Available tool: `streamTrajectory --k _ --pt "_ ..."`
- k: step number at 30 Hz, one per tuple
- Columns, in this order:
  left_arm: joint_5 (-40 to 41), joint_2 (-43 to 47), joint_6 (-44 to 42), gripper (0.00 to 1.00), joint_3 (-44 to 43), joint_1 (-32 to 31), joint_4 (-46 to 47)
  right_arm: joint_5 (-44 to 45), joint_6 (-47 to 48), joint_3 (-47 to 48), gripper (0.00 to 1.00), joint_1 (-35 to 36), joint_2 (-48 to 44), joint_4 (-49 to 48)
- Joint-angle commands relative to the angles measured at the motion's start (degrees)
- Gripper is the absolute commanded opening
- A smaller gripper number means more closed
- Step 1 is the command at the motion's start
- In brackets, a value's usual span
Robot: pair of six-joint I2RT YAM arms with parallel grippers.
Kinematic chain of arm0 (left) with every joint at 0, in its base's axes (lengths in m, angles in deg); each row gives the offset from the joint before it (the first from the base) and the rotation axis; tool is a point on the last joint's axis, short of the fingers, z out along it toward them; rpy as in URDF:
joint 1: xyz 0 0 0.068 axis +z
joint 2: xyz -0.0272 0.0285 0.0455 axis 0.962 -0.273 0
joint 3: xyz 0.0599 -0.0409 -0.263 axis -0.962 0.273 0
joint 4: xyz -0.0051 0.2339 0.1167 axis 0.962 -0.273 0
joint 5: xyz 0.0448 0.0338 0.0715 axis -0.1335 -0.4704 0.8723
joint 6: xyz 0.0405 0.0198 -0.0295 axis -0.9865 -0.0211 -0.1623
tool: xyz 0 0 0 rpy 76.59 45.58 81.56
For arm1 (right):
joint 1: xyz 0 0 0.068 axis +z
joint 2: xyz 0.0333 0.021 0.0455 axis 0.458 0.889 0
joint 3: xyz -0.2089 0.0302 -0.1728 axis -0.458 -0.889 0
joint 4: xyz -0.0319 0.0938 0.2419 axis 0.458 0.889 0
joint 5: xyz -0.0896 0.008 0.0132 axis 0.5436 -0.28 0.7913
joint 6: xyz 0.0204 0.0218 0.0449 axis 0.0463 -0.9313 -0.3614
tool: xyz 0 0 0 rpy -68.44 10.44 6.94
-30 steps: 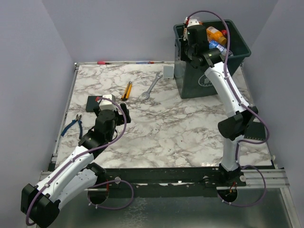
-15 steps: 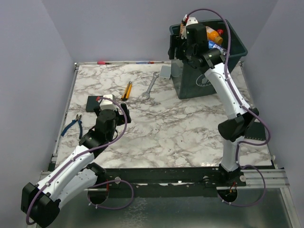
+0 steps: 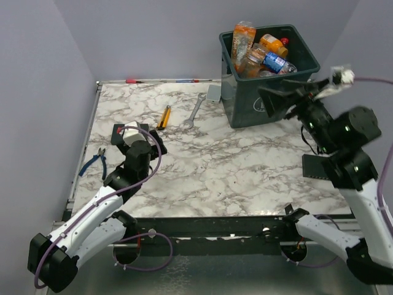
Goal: Put the plastic bottles in the bin
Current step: Reset both arms
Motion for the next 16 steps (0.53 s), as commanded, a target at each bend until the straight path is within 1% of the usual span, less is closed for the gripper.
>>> streamTrajectory --k 1,5,9,13,16 --pt "7.2 -1.5 8.1 0.99 -3.1 -1.2 -1.6 -2.7 -0.7 -16.9 1.0 0.2 -13.0 -9.3" --pt "9.2 -2.2 11.7 0.99 -3.6 -2.7 -2.0 -0.5 -1.9 -28.1 1.0 0.2 -22.4 -5.2" --pt "8.7 -2.5 12.1 0.99 -3.7 -3.0 -1.9 0.9 -6.8 -37.5 1.0 0.2 -29.1 -1.8" --pt "9.0 -2.9 11.2 0.99 -3.4 -3.1 -1.6 2.2 -11.0 -44.7 1.0 0.2 -35.7 -2.8" --pt "7.6 -3.8 10.8 0.99 -4.5 -3.4 -1.6 3.6 -13.0 -47.6 1.0 0.2 -37.8 -2.7"
